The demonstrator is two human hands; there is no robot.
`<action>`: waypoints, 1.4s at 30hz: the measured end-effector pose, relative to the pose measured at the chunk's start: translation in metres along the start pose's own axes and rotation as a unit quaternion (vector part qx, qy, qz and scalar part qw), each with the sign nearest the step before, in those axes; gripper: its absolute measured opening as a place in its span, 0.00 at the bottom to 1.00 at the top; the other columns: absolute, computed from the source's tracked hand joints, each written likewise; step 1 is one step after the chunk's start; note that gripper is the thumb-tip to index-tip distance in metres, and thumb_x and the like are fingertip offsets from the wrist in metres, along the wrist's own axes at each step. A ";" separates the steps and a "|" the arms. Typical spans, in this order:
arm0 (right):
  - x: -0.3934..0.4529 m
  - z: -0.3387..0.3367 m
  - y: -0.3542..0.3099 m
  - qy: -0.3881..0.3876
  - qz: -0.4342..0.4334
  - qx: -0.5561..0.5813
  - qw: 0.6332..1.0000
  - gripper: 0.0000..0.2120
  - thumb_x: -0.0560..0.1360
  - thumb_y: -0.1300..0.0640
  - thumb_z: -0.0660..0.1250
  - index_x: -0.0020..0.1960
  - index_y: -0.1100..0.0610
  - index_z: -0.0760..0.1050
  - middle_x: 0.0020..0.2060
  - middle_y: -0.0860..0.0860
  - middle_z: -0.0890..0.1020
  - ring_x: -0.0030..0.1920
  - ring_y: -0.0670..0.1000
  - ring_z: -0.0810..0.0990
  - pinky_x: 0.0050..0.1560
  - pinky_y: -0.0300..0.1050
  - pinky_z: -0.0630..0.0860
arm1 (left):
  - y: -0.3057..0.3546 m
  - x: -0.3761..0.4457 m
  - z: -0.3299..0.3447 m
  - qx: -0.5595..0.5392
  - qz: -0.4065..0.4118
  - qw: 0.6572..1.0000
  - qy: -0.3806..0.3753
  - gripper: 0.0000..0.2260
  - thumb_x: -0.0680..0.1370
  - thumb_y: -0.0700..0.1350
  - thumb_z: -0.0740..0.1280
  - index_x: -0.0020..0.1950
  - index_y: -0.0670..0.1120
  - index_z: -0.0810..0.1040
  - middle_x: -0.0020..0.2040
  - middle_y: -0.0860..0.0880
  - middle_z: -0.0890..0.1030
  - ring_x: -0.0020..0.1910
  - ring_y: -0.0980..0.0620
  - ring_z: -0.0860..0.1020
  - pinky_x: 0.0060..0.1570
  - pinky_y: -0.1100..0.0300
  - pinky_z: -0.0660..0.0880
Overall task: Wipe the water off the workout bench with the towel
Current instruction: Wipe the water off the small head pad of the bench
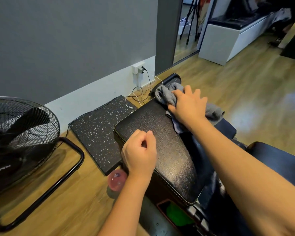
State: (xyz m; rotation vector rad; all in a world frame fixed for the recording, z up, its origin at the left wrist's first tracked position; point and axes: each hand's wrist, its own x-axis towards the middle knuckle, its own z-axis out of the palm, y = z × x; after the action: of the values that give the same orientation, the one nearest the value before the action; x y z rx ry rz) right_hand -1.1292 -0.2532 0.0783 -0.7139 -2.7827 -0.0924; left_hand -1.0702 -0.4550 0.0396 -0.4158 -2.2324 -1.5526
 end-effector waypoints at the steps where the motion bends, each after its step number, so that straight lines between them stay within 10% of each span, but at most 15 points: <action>1: -0.005 -0.003 -0.004 0.011 -0.014 -0.010 1.000 0.24 0.72 0.38 0.66 0.65 0.46 0.72 0.60 0.54 0.71 0.58 0.62 0.69 0.49 0.56 0.66 | -0.002 0.003 -0.002 -0.009 0.005 1.000 0.000 0.19 0.79 0.48 0.62 0.28 0.46 0.64 0.29 0.53 0.67 0.30 0.49 0.67 0.32 0.46 0.69; 5: -0.062 -0.020 -0.031 0.023 -0.141 0.006 0.990 0.28 0.70 0.37 0.67 0.67 0.45 0.72 0.59 0.53 0.72 0.55 0.61 0.70 0.48 0.57 0.68 | -0.020 0.033 -0.010 -0.020 -0.069 0.996 0.060 0.13 0.77 0.48 0.63 0.35 0.46 0.77 0.44 0.52 0.78 0.49 0.49 0.75 0.54 0.45 0.72; 10: -0.117 -0.027 -0.054 0.024 -0.256 0.036 0.966 0.26 0.68 0.37 0.64 0.64 0.46 0.74 0.56 0.52 0.75 0.48 0.60 0.71 0.43 0.54 0.68 | -0.025 0.076 -0.015 -0.044 -0.166 0.985 -0.024 0.06 0.82 0.48 0.62 0.58 0.50 0.74 0.54 0.53 0.80 0.51 0.61 0.77 0.55 0.55 0.72; 19: 0.026 0.004 0.001 -0.007 -0.031 0.017 0.999 0.26 0.72 0.38 0.65 0.67 0.46 0.71 0.61 0.54 0.71 0.59 0.62 0.70 0.52 0.59 0.70 | -0.032 0.066 -0.002 0.263 -0.040 0.952 -0.150 0.14 0.82 0.59 0.55 0.62 0.57 0.75 0.65 0.57 0.75 0.63 0.52 0.72 0.63 0.49 0.64; 30: -0.071 -0.024 -0.028 0.008 -0.185 -0.001 0.983 0.27 0.68 0.38 0.63 0.64 0.47 0.72 0.58 0.53 0.72 0.52 0.61 0.70 0.45 0.56 0.68 | -0.033 0.068 -0.003 0.085 -0.140 0.983 -0.079 0.10 0.83 0.50 0.56 0.52 0.59 0.77 0.53 0.61 0.77 0.56 0.53 0.73 0.65 0.49 0.66; 35: -0.104 -0.031 -0.016 0.004 -0.264 0.034 0.964 0.31 0.66 0.35 0.57 0.65 0.46 0.72 0.58 0.53 0.74 0.49 0.60 0.72 0.43 0.54 0.69 | -0.028 0.075 -0.006 0.013 -0.179 0.981 -0.074 0.14 0.78 0.61 0.50 0.52 0.62 0.75 0.53 0.60 0.79 0.58 0.50 0.75 0.69 0.41 0.66; 42: 0.014 0.001 0.035 -0.023 -0.030 -0.012 0.999 0.27 0.72 0.36 0.64 0.67 0.47 0.69 0.60 0.55 0.70 0.56 0.62 0.70 0.49 0.57 0.70 | -0.030 0.064 -0.003 0.192 -0.080 0.968 -0.139 0.15 0.82 0.60 0.55 0.59 0.56 0.77 0.66 0.56 0.77 0.67 0.52 0.71 0.67 0.47 0.61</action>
State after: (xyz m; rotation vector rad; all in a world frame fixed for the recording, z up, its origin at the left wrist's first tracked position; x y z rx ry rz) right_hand -1.1240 -0.2158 0.0809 -0.6446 -2.8514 -0.1221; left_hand -1.1392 -0.4671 0.0463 -0.3615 -2.7691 -1.1434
